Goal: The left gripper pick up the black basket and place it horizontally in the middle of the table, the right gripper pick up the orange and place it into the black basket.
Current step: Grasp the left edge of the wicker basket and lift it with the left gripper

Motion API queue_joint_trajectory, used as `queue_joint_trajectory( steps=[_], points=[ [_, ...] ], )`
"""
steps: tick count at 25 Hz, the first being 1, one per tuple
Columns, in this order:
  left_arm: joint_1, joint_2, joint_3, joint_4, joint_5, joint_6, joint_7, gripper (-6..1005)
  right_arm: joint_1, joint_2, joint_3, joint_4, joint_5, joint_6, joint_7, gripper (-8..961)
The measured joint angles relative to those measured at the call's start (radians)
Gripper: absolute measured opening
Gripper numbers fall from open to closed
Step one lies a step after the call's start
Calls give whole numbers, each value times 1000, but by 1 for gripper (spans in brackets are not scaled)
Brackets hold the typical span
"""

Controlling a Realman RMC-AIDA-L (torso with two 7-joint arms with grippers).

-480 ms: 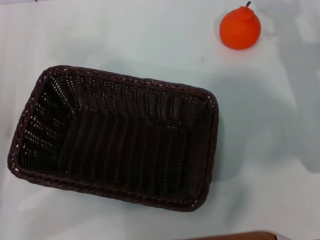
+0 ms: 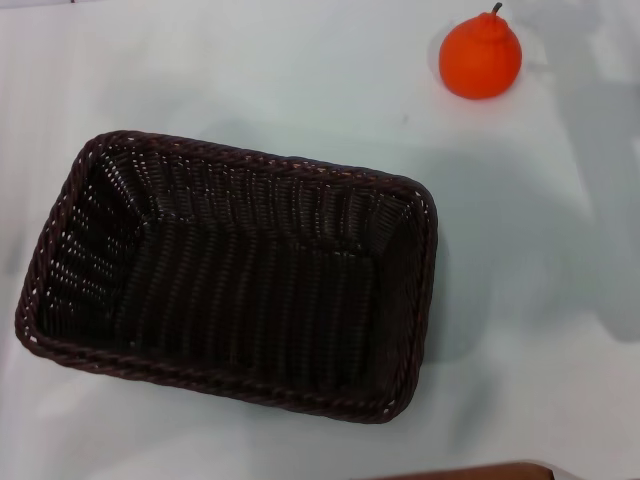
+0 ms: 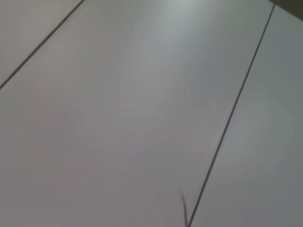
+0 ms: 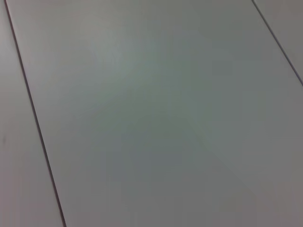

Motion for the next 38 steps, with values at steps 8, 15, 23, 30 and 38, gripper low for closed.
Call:
queue_joint_trajectory(
  steps=[8,15,23,30,38],
  points=[
    [-10,7,52,-37,4,-7,-58,534,7,1,0,6,3,-15,8,945],
    [53,93,330,-562,245,215,-672,506,13,2,1,6,5,-30,9,946],
    [82,147,348,-1079,719,149,-1291,699,13,2,6,5,5,-78,9,946],
    [50,103,351,-1356,1091,56,-1598,827,21,2,9,9,6,-103,9,946],
    [-2,93,392,-1373,1293,8,-1705,826,35,-2,9,10,6,-140,9,946]
  ],
)
